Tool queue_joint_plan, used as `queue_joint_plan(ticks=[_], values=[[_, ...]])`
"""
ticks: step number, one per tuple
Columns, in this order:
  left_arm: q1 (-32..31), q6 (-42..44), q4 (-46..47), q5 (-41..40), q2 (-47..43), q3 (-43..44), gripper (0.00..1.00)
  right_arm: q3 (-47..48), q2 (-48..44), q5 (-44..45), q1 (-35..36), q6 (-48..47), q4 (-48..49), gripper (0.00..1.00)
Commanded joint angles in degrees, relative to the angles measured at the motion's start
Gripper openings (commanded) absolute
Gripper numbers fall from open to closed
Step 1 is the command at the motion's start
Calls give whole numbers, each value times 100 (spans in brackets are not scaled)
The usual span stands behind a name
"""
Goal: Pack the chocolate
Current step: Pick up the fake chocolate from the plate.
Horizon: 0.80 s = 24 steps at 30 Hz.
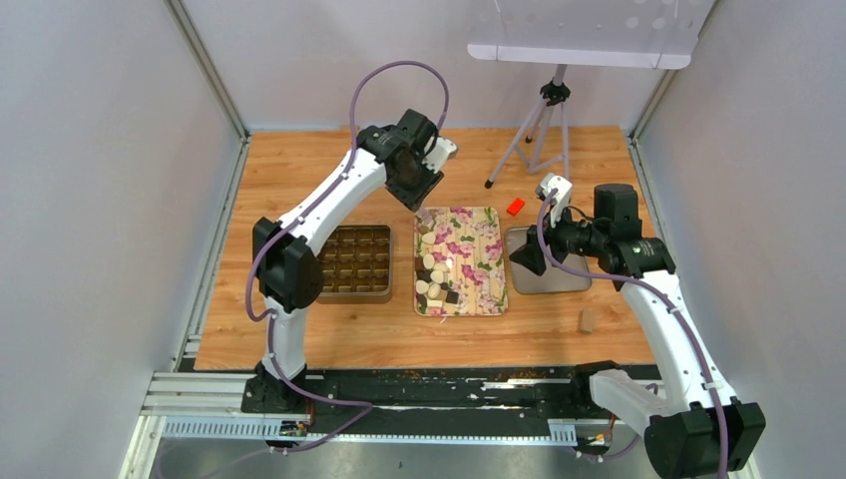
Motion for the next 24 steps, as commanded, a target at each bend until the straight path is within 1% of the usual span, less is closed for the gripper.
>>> queue_joint_plan(ticks=[1, 6, 10, 13, 16, 21, 24], values=[[-7, -776, 426, -493, 74, 227, 44, 72, -55, -221, -21, 66, 93, 69], [90, -1335, 1172, -256, 17, 178, 40, 229, 48, -221, -19, 24, -103, 68], [95, -1447, 1351, -44, 215, 260, 33, 284, 100, -160, -19, -40, -147, 68], [101, -1550, 1439, -4, 291, 177, 31, 283, 78, -147, -21, -36, -185, 68], [102, -1581, 1567, -81, 288, 93, 31, 222, 47, -151, -19, -31, -183, 67], [90, -1724, 1608, -199, 433, 194, 37, 127, 24, -166, -18, 4, -144, 67], [86, -1905, 1617, -506, 521, 204, 38, 119, 27, -160, -19, -4, -135, 67]])
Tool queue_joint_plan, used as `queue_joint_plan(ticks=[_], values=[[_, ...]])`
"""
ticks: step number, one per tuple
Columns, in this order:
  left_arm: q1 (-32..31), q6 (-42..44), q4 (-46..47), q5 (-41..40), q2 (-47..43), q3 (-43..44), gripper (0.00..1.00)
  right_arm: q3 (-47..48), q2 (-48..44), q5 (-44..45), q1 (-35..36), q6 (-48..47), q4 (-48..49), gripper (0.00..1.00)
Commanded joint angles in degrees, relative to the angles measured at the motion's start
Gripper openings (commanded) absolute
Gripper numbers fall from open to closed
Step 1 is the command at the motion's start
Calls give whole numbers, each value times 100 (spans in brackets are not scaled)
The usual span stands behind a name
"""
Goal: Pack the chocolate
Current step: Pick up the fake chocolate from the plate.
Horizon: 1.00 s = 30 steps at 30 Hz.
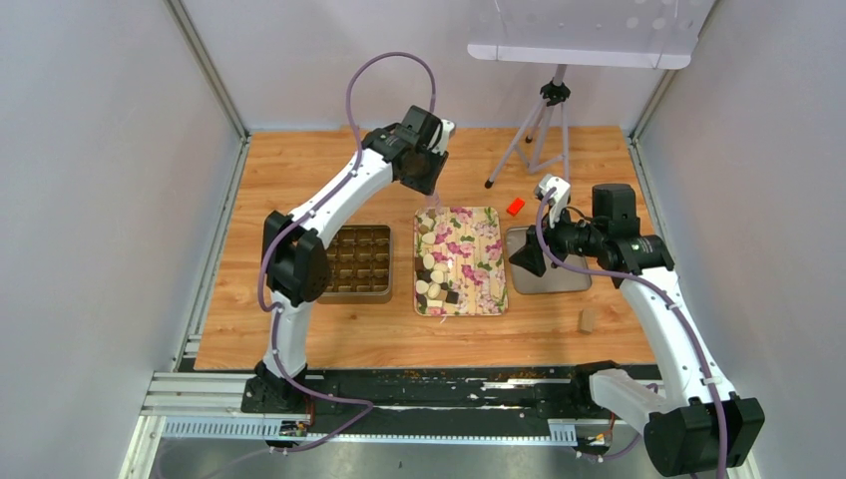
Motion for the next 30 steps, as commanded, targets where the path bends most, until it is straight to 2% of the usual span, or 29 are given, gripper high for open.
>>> queue_joint_plan(ticks=[1, 8, 30], values=[[8, -392, 216, -372, 135, 179, 39, 69, -81, -101, -14, -3, 57, 67], [15, -654, 242, -570, 180, 139, 39, -1, -149, -79, -19, 4, 56, 67], [-3, -782, 343, -270, 387, -240, 37, -153, -250, -132, -28, 126, 115, 66]])
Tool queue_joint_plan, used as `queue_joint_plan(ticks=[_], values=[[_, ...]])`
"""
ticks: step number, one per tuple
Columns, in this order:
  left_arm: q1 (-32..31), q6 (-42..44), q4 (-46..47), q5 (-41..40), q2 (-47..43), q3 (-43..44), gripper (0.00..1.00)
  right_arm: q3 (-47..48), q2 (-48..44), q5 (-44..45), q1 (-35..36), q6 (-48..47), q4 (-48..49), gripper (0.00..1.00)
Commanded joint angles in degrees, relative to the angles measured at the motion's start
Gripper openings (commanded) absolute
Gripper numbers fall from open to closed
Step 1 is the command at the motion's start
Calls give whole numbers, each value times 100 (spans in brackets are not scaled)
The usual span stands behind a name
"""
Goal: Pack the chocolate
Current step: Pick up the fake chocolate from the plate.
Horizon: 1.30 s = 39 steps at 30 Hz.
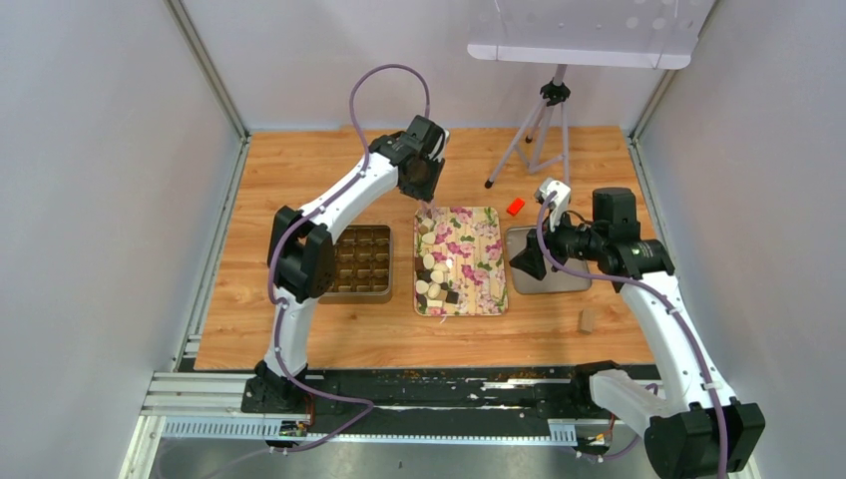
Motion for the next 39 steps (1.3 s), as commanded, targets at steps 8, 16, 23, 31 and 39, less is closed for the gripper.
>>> queue_joint_plan(ticks=[8, 16, 23, 31, 39], values=[[-45, -60, 278, 221, 213, 64, 34, -137, -205, -157, -28, 126, 157, 66], [-53, 28, 280, 261, 184, 53, 22, -165, -229, -164, -28, 119, 155, 65], [-65, 134, 255, 453, -198, 147, 7, -233, -249, -200, -28, 136, 200, 65], [-61, 328, 235, 870, -901, -177, 0, -283, -251, -236, -28, 149, 260, 65], [-61, 947, 84, 1243, -1679, -638, 0, -358, -228, -263, -28, 186, 389, 65]])
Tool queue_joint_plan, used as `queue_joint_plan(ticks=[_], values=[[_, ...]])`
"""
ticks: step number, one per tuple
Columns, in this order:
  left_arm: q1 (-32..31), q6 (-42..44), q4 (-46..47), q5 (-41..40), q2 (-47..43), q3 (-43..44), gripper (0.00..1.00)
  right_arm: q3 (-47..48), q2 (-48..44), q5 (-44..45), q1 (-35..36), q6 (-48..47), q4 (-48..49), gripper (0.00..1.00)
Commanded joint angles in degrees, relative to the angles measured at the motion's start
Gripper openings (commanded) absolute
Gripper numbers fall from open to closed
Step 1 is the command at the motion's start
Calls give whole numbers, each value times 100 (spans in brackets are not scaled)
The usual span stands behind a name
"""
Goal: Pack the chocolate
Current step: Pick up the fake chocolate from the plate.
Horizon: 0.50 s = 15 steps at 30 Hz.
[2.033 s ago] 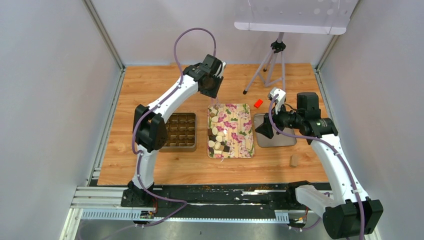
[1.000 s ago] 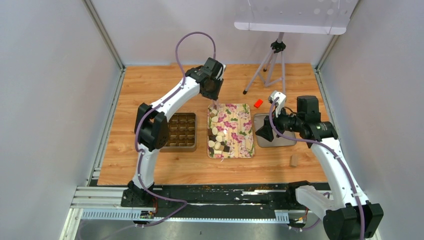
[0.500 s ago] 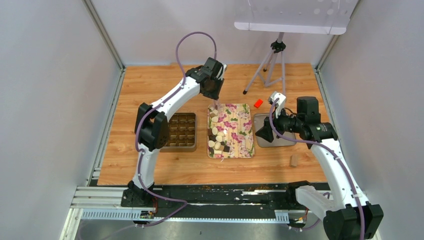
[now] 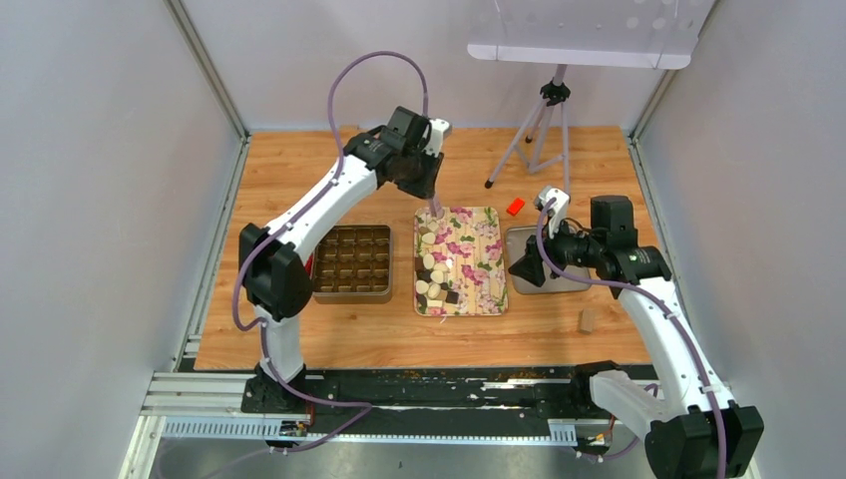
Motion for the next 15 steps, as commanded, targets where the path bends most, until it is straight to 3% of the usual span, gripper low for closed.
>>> queue_joint_plan(ticks=[1, 10, 15], values=[[-22, 588, -124, 348, -783, -168, 0, -13, -87, -160, -28, 65, 270, 65], [230, 1387, -1003, -322, -2372, -1206, 0, -254, -110, -167, -28, 178, 487, 65], [825, 1418, -1000, -391, -2732, -1722, 0, -391, -61, -225, -28, 321, 766, 64]])
